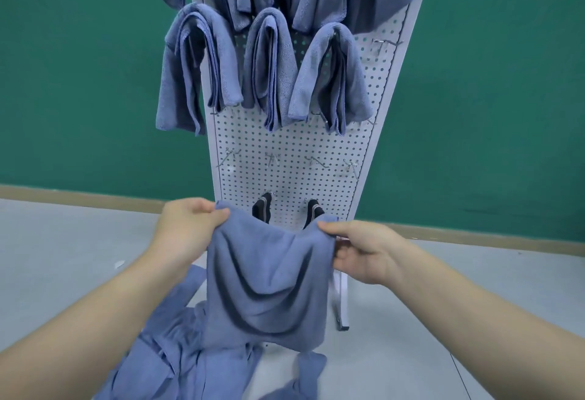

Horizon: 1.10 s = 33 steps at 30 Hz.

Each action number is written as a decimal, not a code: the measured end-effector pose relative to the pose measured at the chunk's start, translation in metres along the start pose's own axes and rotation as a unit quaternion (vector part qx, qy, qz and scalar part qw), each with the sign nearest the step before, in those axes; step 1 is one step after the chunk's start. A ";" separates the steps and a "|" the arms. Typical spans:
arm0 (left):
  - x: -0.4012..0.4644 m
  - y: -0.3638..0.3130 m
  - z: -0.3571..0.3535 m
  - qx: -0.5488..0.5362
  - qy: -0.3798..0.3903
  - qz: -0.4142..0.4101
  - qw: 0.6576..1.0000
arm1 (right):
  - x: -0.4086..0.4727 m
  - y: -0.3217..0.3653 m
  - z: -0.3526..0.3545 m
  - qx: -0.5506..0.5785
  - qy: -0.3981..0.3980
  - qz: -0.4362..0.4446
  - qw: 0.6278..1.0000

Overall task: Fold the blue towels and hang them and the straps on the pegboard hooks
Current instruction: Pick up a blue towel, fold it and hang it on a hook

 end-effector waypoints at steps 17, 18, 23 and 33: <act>-0.065 -0.075 -0.026 -0.067 -0.083 -0.247 0.963 | -0.029 0.014 -0.092 -0.011 0.049 0.224 0.973; -0.068 -0.078 -0.024 -0.062 -0.089 -0.259 0.960 | -0.030 0.016 -0.093 -0.016 0.047 0.236 0.970; -0.066 -0.073 -0.021 -0.070 -0.087 -0.248 0.962 | -0.032 0.014 -0.099 -0.048 0.061 0.233 0.969; -0.071 -0.066 -0.045 -0.044 0.044 -0.227 0.972 | -0.026 -0.003 -0.099 -0.071 0.037 0.204 0.976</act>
Point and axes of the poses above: each hand's wrist, its own x-axis towards the middle knuckle, its own z-axis out of the back of the hand, y = z × x, the point moved 7 cm from there along x, towards the middle knuckle, and after that the axes turned 7 degrees about -z, right-handed, at the moved point
